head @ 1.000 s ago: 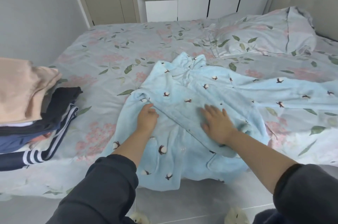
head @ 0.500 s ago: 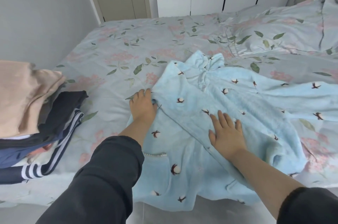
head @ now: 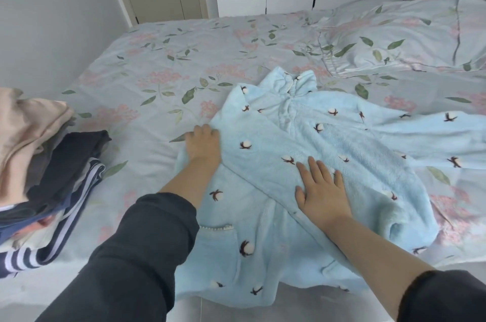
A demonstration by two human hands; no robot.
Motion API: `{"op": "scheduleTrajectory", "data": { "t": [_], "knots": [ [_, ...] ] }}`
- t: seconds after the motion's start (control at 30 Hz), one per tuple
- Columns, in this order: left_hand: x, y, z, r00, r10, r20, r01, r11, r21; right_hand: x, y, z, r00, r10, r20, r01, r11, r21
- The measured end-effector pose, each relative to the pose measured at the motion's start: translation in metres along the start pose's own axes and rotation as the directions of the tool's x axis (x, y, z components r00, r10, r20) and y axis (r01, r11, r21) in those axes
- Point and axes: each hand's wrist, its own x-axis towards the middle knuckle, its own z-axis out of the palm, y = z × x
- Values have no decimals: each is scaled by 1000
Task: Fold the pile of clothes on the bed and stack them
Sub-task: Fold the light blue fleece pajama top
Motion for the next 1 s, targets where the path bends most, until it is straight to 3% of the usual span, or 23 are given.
{"op": "scheduleTrajectory", "data": {
  "t": [0.1, 0.2, 0.37, 0.5, 0.6, 0.7, 0.77, 0.83, 0.9, 1.0],
  "knots": [
    [-34, 54, -4, 968, 211, -136, -244, 917, -314, 0, -2, -3, 1000, 1, 7, -1, 1000, 3],
    [-81, 107, -4, 973, 217, -74, -224, 834, -504, -2, -2, -8, 1000, -2, 15, 1, 999, 44],
    [-100, 109, 11, 978, 210, 8, -181, 859, -480, -25, 21, -15, 998, -28, -53, 34, 995, 97],
    [-97, 104, 10, 963, 257, 80, -198, 878, -437, -64, 75, -19, 958, 257, -125, -247, 965, 94],
    [-97, 106, 4, 956, 265, 124, -219, 929, -299, -70, 90, -22, 928, 372, -16, -371, 928, 44],
    [-96, 109, -6, 951, 307, 42, -298, 943, -144, -60, 82, -32, 960, 275, -44, -274, 961, 39],
    [-97, 114, -14, 897, 442, 2, -439, 892, -112, -62, 76, -35, 993, 9, -120, -2, 998, 57],
    [-99, 122, -20, 849, 524, 65, -508, 844, -172, -65, 76, -32, 982, -185, -34, 185, 983, -4],
    [-100, 132, -27, 867, 478, 140, -432, 861, -267, -57, 83, -32, 993, -104, 48, 103, 995, 15],
    [-102, 152, -32, 913, 378, 156, -322, 900, -294, -42, 101, -38, 995, 97, -29, -95, 995, 41]
  ]
}}
